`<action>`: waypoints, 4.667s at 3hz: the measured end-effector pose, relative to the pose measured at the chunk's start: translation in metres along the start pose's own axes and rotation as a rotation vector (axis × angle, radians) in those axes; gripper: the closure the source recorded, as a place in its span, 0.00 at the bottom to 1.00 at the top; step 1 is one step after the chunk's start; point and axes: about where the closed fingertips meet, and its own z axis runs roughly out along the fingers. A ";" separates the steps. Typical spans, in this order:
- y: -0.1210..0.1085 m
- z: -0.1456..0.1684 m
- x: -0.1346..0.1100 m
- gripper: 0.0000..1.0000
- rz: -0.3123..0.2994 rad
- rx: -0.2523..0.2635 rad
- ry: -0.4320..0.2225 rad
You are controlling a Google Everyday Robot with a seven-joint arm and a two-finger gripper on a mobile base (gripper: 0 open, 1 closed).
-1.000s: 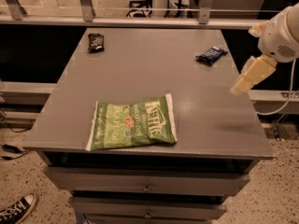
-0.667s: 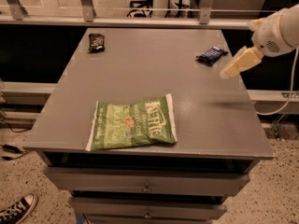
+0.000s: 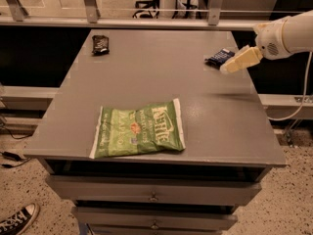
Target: Move rxbar blueberry near rxbar chocolate
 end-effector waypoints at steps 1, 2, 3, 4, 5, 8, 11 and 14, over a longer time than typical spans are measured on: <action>-0.001 0.011 -0.004 0.00 0.054 0.020 -0.036; -0.005 0.037 -0.005 0.00 0.116 0.035 -0.064; -0.011 0.063 0.005 0.00 0.162 0.049 -0.069; -0.018 0.083 0.016 0.00 0.183 0.062 -0.071; -0.024 0.097 0.022 0.00 0.199 0.075 -0.078; -0.041 0.095 0.027 0.57 0.205 0.118 -0.107; -0.032 0.083 0.033 1.00 0.220 0.117 -0.102; 0.003 0.170 -0.121 1.00 0.011 -0.141 -0.347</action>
Offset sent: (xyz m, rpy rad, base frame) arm 0.0627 0.0250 -0.0363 0.1968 -0.0117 -0.1423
